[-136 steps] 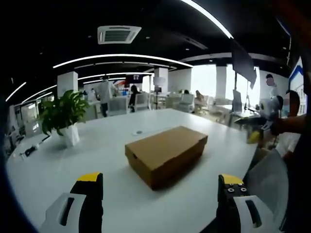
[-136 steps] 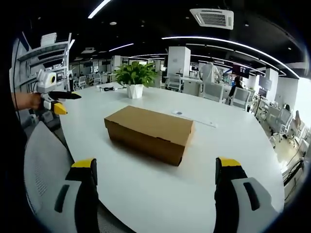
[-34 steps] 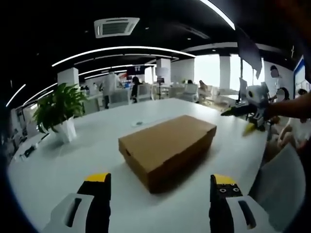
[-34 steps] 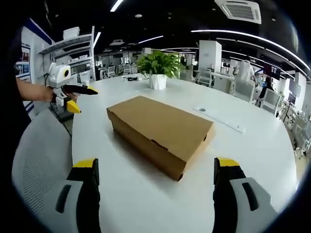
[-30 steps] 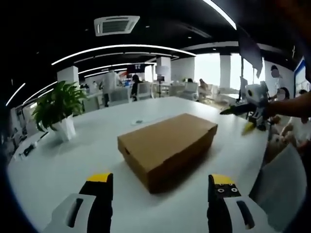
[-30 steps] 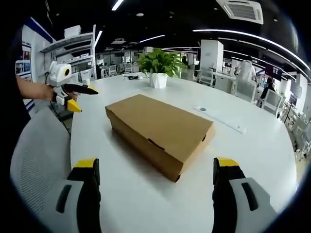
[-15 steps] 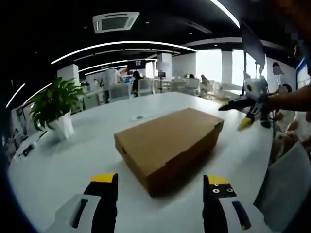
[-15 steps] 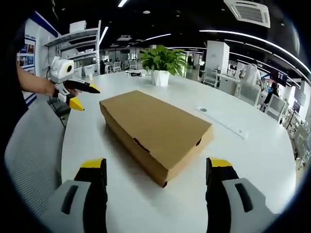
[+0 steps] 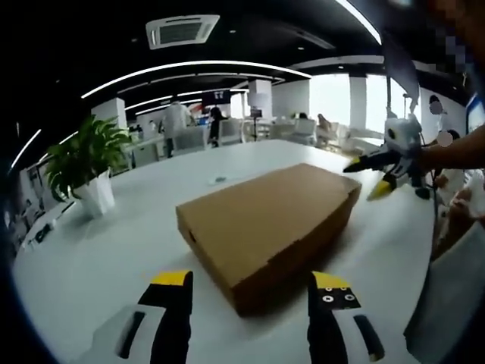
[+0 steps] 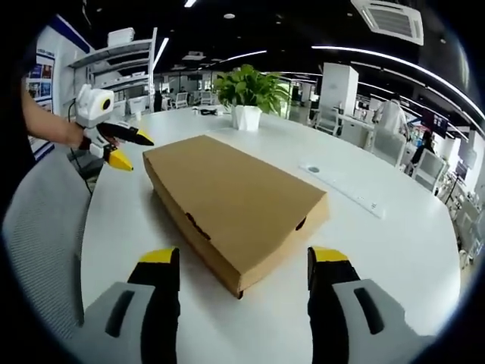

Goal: Operate the shoe box by opening the lid, removing the specified soft item, and placing it in the target area until the item is outside and the box remains undamaged.

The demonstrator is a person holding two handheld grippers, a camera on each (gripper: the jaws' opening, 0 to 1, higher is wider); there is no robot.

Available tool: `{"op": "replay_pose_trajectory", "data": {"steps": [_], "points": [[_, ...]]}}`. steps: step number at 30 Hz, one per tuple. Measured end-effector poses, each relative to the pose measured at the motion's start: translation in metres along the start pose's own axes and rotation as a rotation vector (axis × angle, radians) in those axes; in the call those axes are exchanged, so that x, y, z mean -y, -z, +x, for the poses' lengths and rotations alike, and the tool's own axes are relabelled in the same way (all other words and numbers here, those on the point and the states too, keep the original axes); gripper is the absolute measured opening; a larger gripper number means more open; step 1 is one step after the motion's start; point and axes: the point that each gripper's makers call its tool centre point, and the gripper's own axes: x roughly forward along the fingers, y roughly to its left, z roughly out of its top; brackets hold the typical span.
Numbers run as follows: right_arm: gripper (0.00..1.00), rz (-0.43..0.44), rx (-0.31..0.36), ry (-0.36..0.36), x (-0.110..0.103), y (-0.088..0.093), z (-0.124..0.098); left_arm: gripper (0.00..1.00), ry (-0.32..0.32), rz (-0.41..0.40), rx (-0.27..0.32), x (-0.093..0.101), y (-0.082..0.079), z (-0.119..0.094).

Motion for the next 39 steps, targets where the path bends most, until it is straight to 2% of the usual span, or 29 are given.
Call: {"op": "replay_pose_trajectory", "data": {"steps": [11, 16, 30, 39], "points": [[0.56, 0.017, -0.013, -0.012, -0.006, -0.001, 0.011, 0.55, -0.008, -0.020, -0.007, 0.005, -0.002, 0.013], [0.48, 0.028, -0.010, 0.007, -0.004, -0.001, 0.013, 0.51, -0.020, -0.032, -0.010, 0.005, -0.002, 0.016], [0.46, 0.089, -0.015, 0.027, -0.005, 0.002, 0.014, 0.48, -0.038, -0.069, -0.009, 0.003, 0.000, 0.018], [0.46, 0.097, -0.011, 0.036, -0.007, 0.002, 0.014, 0.48, -0.035, -0.078, 0.000, 0.002, 0.000, 0.019]]}}
